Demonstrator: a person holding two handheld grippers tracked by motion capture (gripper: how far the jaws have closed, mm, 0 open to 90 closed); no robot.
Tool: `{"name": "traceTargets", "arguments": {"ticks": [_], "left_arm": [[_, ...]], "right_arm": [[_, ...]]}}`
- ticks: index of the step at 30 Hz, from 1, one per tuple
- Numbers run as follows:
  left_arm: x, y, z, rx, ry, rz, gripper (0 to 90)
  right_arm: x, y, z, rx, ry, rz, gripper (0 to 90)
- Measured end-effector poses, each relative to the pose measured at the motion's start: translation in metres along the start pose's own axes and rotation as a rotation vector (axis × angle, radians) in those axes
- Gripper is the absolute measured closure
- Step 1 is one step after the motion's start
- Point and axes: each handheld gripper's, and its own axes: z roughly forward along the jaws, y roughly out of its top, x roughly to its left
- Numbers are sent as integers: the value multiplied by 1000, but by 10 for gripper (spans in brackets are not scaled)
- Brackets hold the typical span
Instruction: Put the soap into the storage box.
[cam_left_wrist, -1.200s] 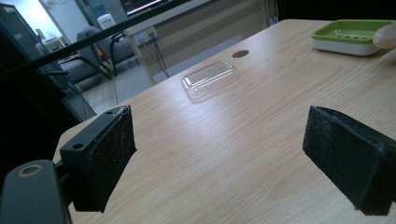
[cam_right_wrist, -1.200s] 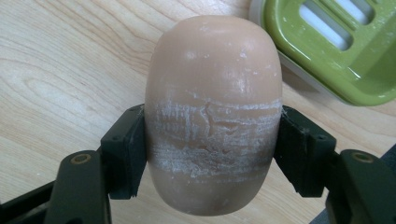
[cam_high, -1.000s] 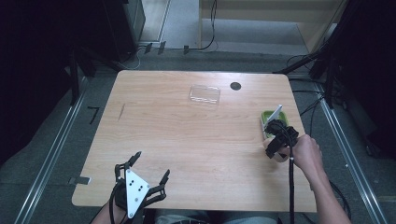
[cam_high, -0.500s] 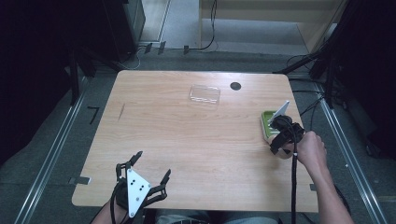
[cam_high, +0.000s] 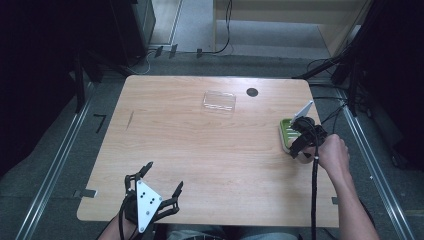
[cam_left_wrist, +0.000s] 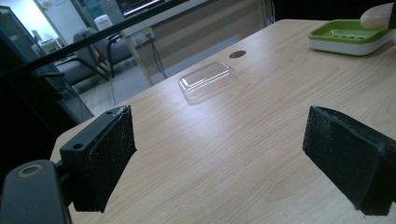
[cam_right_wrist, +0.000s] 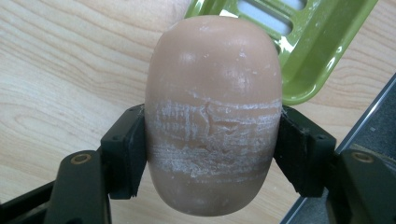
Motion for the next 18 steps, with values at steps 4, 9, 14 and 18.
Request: {"name": "traceTargets", "arguments": {"ticks": [4,9,14,18], "left_arm": [[0,0,0,0,0,2,99],[0,0,0,0,-2,2,99],[0,0,0,0,-1,0,99],[0,0,0,0,-1,0,99]], "right_arm": [[-2,4,0,1,-4,1,332],[-4,8,1,6,-7,14,332],[-7,12,-2,-6,-7,22,333],[-10,16,-4,-18,-7,36,332]]}}
